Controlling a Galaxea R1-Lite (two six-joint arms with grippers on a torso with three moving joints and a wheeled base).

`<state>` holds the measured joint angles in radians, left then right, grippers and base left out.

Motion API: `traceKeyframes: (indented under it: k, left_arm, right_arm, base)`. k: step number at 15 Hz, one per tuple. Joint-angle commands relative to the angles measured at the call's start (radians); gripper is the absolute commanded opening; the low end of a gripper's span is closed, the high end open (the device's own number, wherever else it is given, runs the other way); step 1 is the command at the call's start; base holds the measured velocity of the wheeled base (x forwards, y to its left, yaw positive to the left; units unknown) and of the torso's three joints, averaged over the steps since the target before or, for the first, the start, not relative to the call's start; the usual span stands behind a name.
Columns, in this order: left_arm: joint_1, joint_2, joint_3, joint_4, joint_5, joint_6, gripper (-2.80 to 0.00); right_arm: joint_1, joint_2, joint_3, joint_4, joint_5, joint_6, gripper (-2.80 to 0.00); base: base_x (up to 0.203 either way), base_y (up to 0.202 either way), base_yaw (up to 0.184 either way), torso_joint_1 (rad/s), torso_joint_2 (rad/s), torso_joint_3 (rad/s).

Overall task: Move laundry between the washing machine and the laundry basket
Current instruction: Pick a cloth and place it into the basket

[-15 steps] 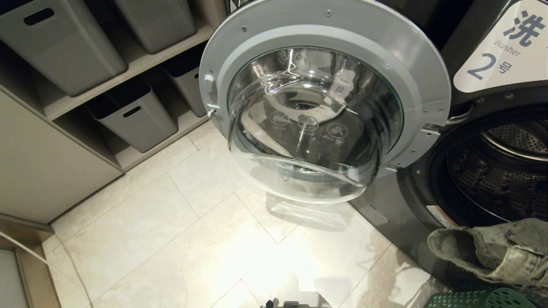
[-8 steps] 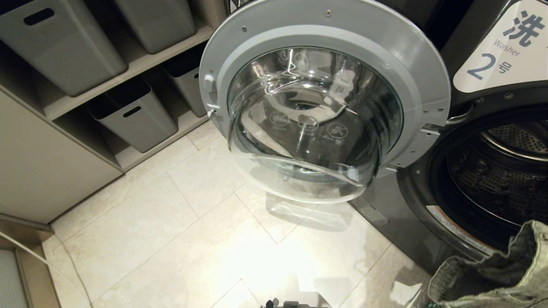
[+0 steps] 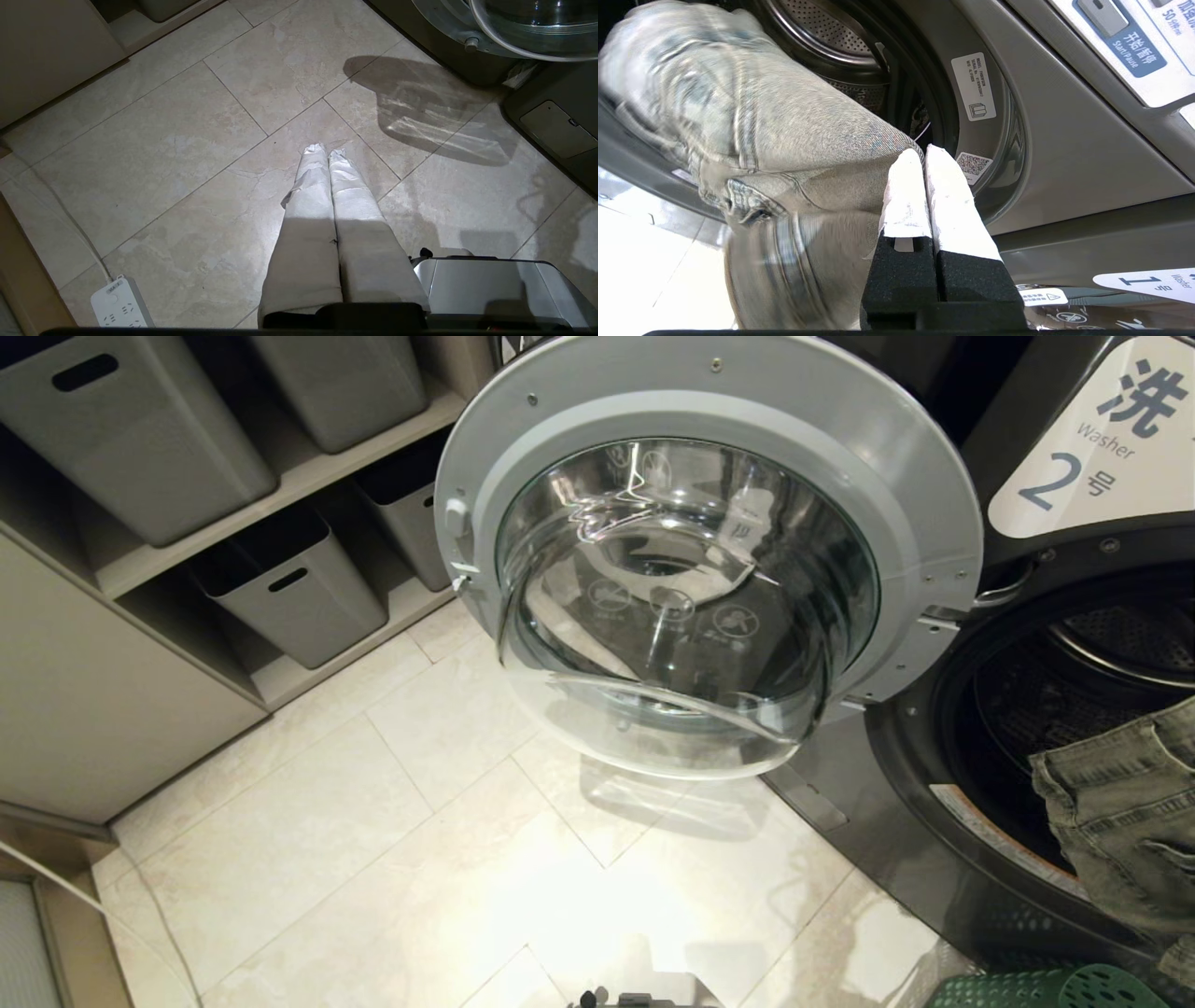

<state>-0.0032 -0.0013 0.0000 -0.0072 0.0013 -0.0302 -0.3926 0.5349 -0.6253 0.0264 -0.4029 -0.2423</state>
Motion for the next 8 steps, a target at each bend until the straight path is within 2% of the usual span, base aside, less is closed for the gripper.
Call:
traceKeyframes:
  k: [1,8]
  left_arm:
    - [0.0,0.0,0.002,0.0,0.0,0.0,-2.8]
    - [0.0,0.0,0.002,0.001,0.0,-0.004,-2.8]
  right_arm:
    - [0.0,0.005,-0.002,0.003,-0.002,-0.002,-2.8]
    - [0.0,0.008,0.001,0.003,-0.002,-0.002,-2.8]
  base:
    - [0.0,0.0,0.0,0.0,0.0,0.0]
    - [0.0,0.0,0.0,0.0,0.0,0.0]
